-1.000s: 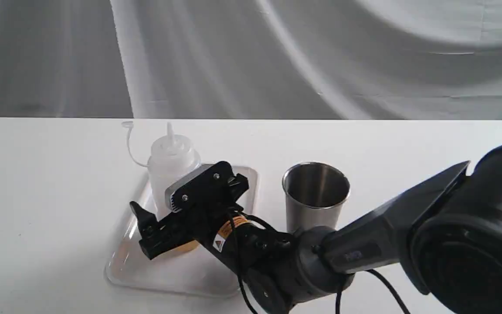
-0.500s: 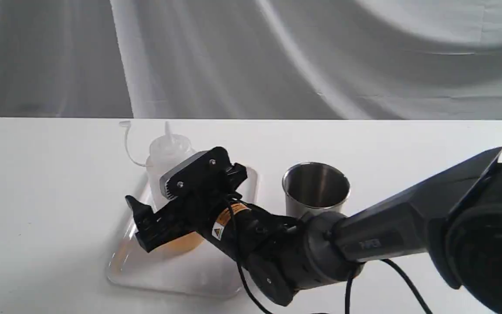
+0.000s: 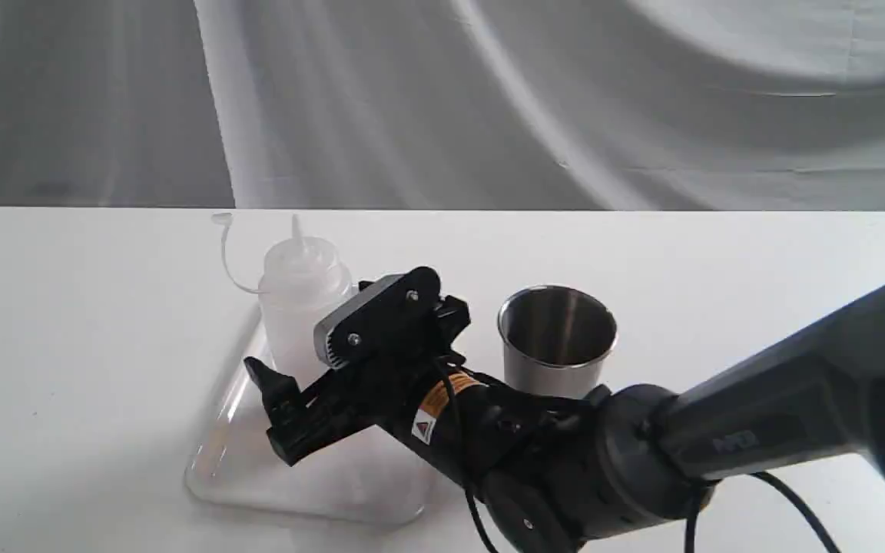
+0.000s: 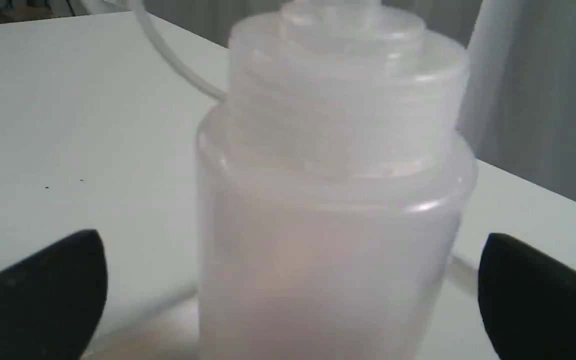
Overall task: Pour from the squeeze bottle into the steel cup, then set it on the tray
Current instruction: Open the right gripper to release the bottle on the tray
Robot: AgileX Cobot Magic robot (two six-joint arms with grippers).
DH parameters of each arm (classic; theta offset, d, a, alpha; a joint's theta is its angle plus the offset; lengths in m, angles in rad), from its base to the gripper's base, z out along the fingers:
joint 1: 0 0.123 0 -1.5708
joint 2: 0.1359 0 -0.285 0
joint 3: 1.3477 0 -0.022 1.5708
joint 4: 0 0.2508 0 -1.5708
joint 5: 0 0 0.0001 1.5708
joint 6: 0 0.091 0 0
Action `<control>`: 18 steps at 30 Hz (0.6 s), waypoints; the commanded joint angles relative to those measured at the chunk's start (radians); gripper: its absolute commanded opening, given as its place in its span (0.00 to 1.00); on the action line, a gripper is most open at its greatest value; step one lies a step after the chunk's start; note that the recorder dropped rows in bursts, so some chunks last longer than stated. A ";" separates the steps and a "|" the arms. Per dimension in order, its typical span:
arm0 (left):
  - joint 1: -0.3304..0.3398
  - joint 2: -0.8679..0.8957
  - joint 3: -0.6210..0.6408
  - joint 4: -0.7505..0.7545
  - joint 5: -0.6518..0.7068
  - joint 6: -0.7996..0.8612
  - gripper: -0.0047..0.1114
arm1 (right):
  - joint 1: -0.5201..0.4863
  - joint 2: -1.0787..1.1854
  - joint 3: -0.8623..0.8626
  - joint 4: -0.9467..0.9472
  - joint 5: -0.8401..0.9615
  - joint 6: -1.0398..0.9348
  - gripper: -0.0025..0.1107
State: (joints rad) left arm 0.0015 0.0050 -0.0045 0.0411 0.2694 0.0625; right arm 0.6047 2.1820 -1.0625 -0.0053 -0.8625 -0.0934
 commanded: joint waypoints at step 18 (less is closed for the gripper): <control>-0.001 -0.005 0.004 0.002 -0.007 -0.002 0.11 | 0.004 -0.225 0.242 -0.089 -0.046 -0.007 0.95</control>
State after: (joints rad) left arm 0.0015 0.0050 -0.0045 0.0411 0.2694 0.0625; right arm 0.6047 1.9840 -0.8427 -0.0820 -0.8922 -0.0934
